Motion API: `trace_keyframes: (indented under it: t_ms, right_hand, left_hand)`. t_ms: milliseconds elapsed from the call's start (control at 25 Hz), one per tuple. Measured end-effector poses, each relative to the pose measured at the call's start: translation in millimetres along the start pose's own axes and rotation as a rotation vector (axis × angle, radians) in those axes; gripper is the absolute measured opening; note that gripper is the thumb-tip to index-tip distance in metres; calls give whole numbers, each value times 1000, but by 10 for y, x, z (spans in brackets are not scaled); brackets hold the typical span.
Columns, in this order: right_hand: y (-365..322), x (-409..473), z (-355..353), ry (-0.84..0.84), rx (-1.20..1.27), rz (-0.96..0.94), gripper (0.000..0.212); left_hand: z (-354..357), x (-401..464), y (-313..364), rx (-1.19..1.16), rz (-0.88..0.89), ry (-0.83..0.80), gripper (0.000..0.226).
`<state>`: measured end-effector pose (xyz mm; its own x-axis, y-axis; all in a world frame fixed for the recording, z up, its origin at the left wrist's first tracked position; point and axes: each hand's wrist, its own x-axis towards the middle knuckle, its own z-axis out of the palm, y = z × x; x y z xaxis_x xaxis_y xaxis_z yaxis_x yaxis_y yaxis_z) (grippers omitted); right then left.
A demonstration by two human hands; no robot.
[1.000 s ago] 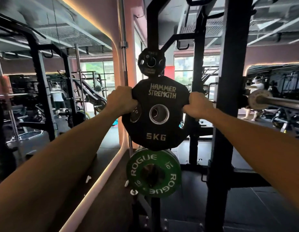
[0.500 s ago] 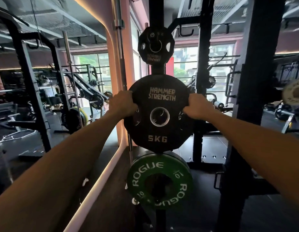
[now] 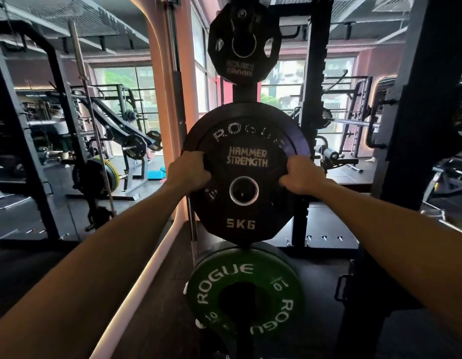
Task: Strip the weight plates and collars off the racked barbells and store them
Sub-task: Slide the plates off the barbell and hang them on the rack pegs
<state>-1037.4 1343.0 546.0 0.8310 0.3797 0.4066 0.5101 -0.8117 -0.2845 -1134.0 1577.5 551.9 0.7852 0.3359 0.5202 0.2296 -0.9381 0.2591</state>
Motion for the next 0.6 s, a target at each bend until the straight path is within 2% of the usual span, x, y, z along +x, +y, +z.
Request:
trace_keyframes:
  t_ms: [120, 280, 480, 600]
  right_hand:
    - [64, 234, 252, -1, -14, 16, 22]
    - [147, 458, 505, 39, -35, 28, 24]
    - [237, 774, 611, 29, -220, -2, 70]
    - [232, 987, 689, -4, -373, -4, 75]
  left_hand:
    - [235, 166, -70, -6, -10, -17, 29]
    - [440, 328, -122, 25, 18, 20, 41]
    - [708, 587, -205, 76, 69, 1, 58]
    - [871, 793, -277, 107, 112, 6, 57]
